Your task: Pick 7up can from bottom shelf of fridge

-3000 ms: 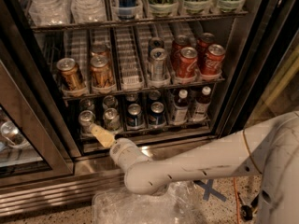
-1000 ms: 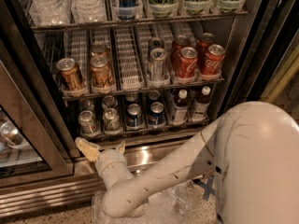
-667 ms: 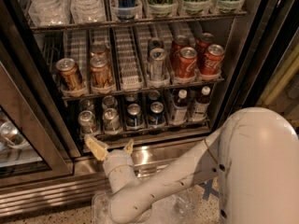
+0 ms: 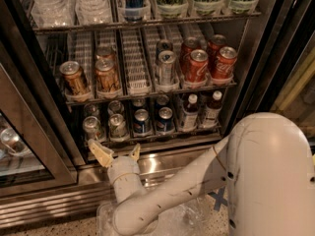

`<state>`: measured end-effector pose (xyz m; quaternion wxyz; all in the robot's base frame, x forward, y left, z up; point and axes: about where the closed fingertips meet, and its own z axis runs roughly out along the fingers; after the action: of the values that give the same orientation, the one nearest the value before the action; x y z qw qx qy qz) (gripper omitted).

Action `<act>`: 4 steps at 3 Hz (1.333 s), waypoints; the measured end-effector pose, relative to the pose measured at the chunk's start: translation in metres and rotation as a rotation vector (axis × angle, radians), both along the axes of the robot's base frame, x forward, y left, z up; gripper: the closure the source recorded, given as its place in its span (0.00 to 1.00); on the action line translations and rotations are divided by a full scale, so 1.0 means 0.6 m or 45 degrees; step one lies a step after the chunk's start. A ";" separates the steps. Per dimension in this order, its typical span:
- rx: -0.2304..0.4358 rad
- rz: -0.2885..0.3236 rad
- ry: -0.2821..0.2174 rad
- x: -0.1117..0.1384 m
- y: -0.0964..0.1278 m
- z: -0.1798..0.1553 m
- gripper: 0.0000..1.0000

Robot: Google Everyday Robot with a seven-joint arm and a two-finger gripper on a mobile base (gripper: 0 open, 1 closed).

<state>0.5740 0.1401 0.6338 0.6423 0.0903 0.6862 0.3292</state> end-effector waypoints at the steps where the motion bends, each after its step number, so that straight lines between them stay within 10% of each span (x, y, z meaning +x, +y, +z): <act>1: -0.155 -0.050 -0.023 0.003 0.010 -0.010 0.00; 4: -0.311 -0.096 -0.143 0.002 0.013 0.001 0.00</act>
Offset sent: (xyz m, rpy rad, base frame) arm 0.0013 0.0046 -0.0055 -0.0854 -0.0082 -0.0301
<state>0.5752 0.1477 0.6344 0.6979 0.0186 0.6803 0.2232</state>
